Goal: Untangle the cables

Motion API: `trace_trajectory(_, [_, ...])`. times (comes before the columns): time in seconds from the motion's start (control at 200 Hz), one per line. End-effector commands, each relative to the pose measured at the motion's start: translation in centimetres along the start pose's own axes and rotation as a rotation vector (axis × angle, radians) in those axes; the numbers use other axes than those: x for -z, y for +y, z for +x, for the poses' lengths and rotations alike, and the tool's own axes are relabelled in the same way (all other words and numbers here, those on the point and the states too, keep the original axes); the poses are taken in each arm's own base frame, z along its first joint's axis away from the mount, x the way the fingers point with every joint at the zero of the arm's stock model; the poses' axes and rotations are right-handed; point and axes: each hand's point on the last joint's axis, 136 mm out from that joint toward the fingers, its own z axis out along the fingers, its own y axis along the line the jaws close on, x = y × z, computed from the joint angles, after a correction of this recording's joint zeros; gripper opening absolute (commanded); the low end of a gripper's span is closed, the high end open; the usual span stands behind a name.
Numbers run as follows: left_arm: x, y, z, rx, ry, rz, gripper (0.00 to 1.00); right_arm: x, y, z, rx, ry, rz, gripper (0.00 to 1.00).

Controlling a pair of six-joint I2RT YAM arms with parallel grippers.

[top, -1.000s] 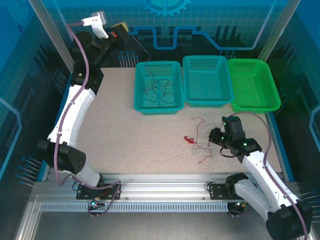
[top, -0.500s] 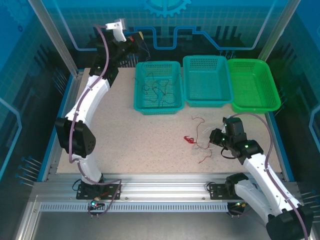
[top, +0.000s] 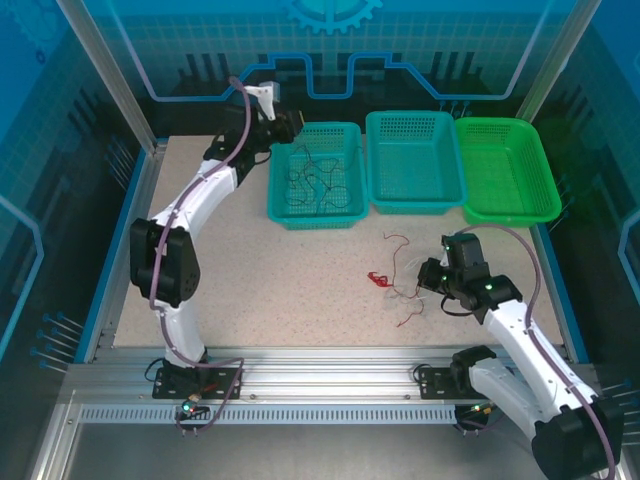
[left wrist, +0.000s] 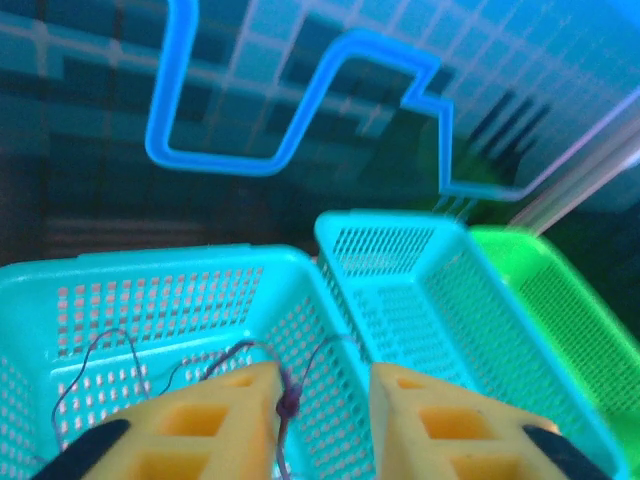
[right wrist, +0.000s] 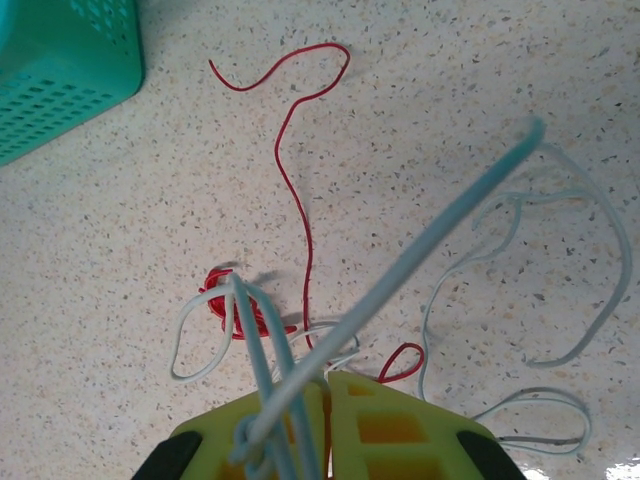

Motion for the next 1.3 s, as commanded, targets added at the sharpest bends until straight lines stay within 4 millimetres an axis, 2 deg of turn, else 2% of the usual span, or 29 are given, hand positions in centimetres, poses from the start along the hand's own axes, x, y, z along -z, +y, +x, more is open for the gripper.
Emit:
trace_trajectory(0.0, [1.7, -3.4, -2.2, -0.139, -0.041, 0.059, 0.46, 0.9, 0.8, -1.4, 0.039, -0.018, -0.014, 0.0])
trace_trajectory(0.115, [4.7, -8.0, -3.6, -0.261, -0.063, 0.14, 0.57, 1.5, 1.9, -2.2, 0.087, -0.017, -0.04, 0.0])
trace_trajectory(0.2, [7.1, -11.0, -3.1, -0.288, -0.055, 0.23, 0.66, 1.9, 3.0, -2.6, 0.131, -0.015, -0.081, 0.0])
trace_trajectory(0.25, [8.4, -12.3, -2.2, -0.294, -0.036, 0.276, 0.67, 2.2, 3.5, -2.9, 0.157, -0.014, -0.101, 0.0])
trace_trajectory(0.335, [11.1, -14.9, -0.3, -0.328, -0.022, 0.387, 0.68, 2.9, 5.4, -3.1, 0.242, -0.004, -0.185, 0.0])
trace_trajectory(0.495, [15.4, -18.9, 5.5, -0.407, 0.018, 0.603, 0.7, 4.9, 9.3, -3.3, 0.404, 0.011, -0.365, 0.0])
trace_trajectory(0.635, [16.7, -20.5, 10.6, -0.455, 0.103, 0.683, 0.69, 7.7, 12.9, -4.7, 0.507, -0.023, -0.512, 0.0])
trace_trajectory(0.75, [17.4, -21.9, 12.6, -0.459, 0.125, 0.754, 0.69, 9.4, 15.6, -5.4, 0.55, -0.024, -0.613, 0.0])
trace_trajectory(0.835, [18.2, -23.5, 13.6, -0.465, 0.164, 0.856, 0.69, 9.7, 16.6, -6.1, 0.558, -0.019, -0.617, 0.0])
trace_trajectory(0.96, [17.8, -23.7, 14.5, -0.469, 0.189, 0.857, 0.69, 8.2, 16.5, -8.6, 0.507, -0.063, -0.497, 0.0])
trace_trajectory(1.06, [17.8, -23.6, 14.1, -0.469, 0.15, 0.844, 0.69, 5.9, 15.2, -12.3, 0.389, -0.123, -0.322, 0.0])
trace_trajectory(1.131, [18.0, -23.7, 13.9, -0.459, 0.143, 0.845, 0.69, 4.3, 15.3, -14.8, 0.332, -0.142, -0.274, 0.0])
trace_trajectory(1.196, [18.3, -23.9, 13.9, -0.452, 0.149, 0.845, 0.69, 1.8, 15.4, -17.0, 0.271, -0.137, -0.234, 0.0])
trace_trajectory(1.296, [18.8, -23.8, 13.9, -0.45, 0.147, 0.826, 0.69, -2.2, 13.9, -20.8, 0.133, -0.151, -0.13, 0.0])
